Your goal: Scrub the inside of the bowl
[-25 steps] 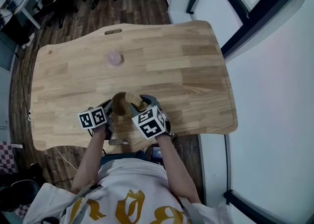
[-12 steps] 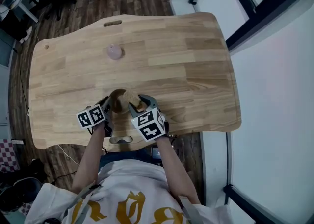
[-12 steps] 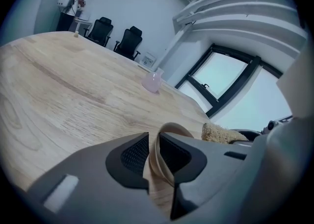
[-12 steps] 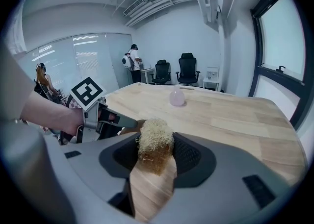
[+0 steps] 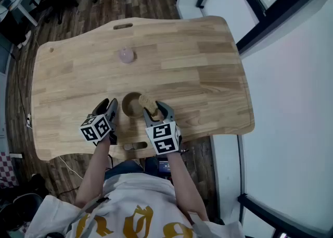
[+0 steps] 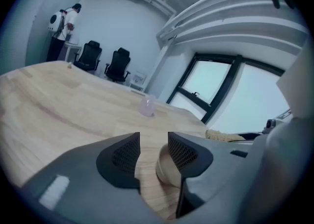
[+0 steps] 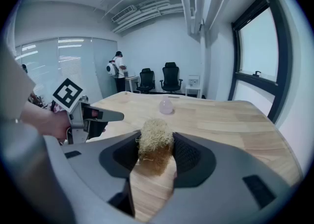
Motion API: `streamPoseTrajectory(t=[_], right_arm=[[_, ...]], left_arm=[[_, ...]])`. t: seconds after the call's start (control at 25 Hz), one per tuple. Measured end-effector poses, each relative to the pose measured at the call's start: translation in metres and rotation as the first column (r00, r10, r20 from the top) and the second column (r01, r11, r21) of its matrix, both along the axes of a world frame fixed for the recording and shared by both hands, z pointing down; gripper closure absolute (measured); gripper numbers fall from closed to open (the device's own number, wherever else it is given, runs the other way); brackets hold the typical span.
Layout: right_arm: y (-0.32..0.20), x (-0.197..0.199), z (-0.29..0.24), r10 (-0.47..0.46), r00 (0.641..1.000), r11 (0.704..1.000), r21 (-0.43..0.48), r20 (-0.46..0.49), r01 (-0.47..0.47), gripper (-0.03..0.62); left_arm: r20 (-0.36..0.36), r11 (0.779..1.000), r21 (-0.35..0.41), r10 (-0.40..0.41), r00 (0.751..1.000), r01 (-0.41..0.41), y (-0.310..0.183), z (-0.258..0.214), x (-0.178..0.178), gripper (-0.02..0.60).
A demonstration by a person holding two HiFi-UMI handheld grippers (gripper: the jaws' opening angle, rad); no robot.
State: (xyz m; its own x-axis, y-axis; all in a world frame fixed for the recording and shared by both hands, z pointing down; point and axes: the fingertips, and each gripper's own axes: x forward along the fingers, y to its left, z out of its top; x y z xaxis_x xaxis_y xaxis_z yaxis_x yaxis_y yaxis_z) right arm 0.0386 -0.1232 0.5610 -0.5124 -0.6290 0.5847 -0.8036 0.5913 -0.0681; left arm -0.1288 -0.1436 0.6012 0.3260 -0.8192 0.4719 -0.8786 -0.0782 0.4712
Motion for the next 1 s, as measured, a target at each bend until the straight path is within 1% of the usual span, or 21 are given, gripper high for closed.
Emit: streamPoseTrajectory(t=[0.08, 0.16, 0.24, 0.32, 0.4, 0.44, 0.52, 0.64, 0.72, 0.84, 0.92, 1.0], right_arm=[[0.01, 0.002, -0.016, 0.053, 0.999, 0.998, 0.04, -0.005, -0.053, 0.41], [0.022, 0.002, -0.032, 0.101, 0.995, 0.992, 0.077, -0.009, -0.1, 0.41], [0.036, 0.0, -0.044, 0.134, 0.991, 0.986, 0.105, -0.005, -0.133, 0.41], [0.051, -0.004, -0.053, 0.148, 0.989, 0.981, 0.126, -0.009, -0.145, 0.41], [0.064, -0.007, -0.062, 0.162, 0.987, 0.976, 0.147, -0.007, -0.16, 0.41], [0.068, -0.008, -0.068, 0.172, 0.985, 0.972, 0.16, 0.0, -0.17, 0.41], [0.075, -0.01, -0.08, 0.183, 0.983, 0.965, 0.186, 0.016, -0.182, 0.411], [0.084, -0.016, -0.097, 0.168, 0.985, 0.963, 0.206, 0.042, -0.173, 0.41], [0.089, -0.017, -0.108, 0.161, 0.985, 0.961, 0.218, 0.063, -0.171, 0.41], [0.096, -0.014, -0.125, 0.151, 0.983, 0.953, 0.248, 0.105, -0.173, 0.41], [0.102, -0.01, -0.133, 0.14, 0.982, 0.95, 0.263, 0.128, -0.17, 0.41], [0.107, -0.005, -0.137, 0.129, 0.983, 0.948, 0.273, 0.133, -0.161, 0.41]], left_arm=[[0.027, 0.997, 0.067, 0.048, 0.998, -0.05, 0.008, -0.026, 0.0, 0.416], [0.072, 0.986, 0.122, 0.107, 0.992, -0.115, 0.017, -0.049, 0.003, 0.416], [0.125, 0.971, 0.157, 0.163, 0.979, -0.182, 0.028, -0.068, 0.006, 0.417], [0.151, 0.959, 0.172, 0.2, 0.968, -0.224, 0.041, -0.082, 0.007, 0.417], [0.157, 0.952, 0.194, 0.207, 0.966, -0.235, 0.055, -0.093, 0.003, 0.423], [0.163, 0.949, 0.207, 0.206, 0.965, -0.237, 0.06, -0.098, 0.001, 0.46], [0.185, 0.941, 0.223, 0.217, 0.959, -0.256, 0.067, -0.105, -0.001, 0.581], [0.208, 0.929, 0.232, 0.241, 0.948, -0.287, 0.073, -0.118, -0.003, 0.581], [0.221, 0.926, 0.245, 0.235, 0.947, -0.287, 0.079, -0.134, -0.007, 0.581], [0.262, 0.923, 0.263, 0.213, 0.941, -0.282, 0.094, -0.155, -0.01, 0.581], [0.265, 0.926, 0.276, 0.186, 0.946, -0.259, 0.103, -0.164, -0.009, 0.581], [0.248, 0.927, 0.294, 0.16, 0.955, -0.232, 0.111, -0.171, -0.005, 0.581]])
